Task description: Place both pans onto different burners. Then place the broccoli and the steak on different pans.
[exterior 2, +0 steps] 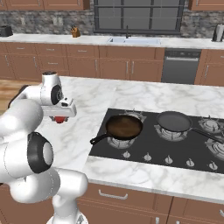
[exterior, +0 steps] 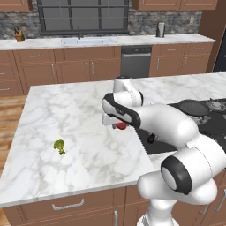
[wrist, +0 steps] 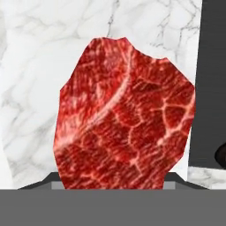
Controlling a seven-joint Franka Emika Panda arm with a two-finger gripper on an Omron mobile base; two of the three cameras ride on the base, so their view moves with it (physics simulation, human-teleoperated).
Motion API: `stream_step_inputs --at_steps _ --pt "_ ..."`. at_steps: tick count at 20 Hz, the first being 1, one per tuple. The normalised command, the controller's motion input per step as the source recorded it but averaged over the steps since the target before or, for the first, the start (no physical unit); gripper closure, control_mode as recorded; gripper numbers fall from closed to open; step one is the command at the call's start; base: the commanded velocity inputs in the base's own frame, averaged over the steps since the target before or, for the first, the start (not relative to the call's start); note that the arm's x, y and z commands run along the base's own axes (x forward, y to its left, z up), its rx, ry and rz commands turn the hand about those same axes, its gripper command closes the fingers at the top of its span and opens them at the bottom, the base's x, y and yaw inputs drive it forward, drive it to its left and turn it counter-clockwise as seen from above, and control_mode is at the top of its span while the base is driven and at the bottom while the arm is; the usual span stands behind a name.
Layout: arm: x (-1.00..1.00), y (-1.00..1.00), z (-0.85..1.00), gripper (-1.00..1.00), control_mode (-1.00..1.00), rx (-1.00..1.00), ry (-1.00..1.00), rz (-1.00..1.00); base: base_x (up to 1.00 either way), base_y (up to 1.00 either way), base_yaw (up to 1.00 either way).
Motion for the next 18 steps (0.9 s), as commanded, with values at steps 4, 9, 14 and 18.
stream_step_inputs --at_steps 4,9,14,18 --pt "0.0 -0.52 0.05 1.0 -1.0 0.0 0.05 -0.06 0.0 0.0 0.0" --pt "0.03 -0.53 0.09 1.0 -1.0 0.0 0.04 -0.06 0.0 0.0 0.0" --pt "0.17 -0.55 0.1 1.0 -1.0 0.0 0.03 -0.06 0.0 0.0 0.0" --pt "0.21 -0.59 0.0 1.0 -1.0 0.0 0.03 -0.06 0.0 0.0 0.0"
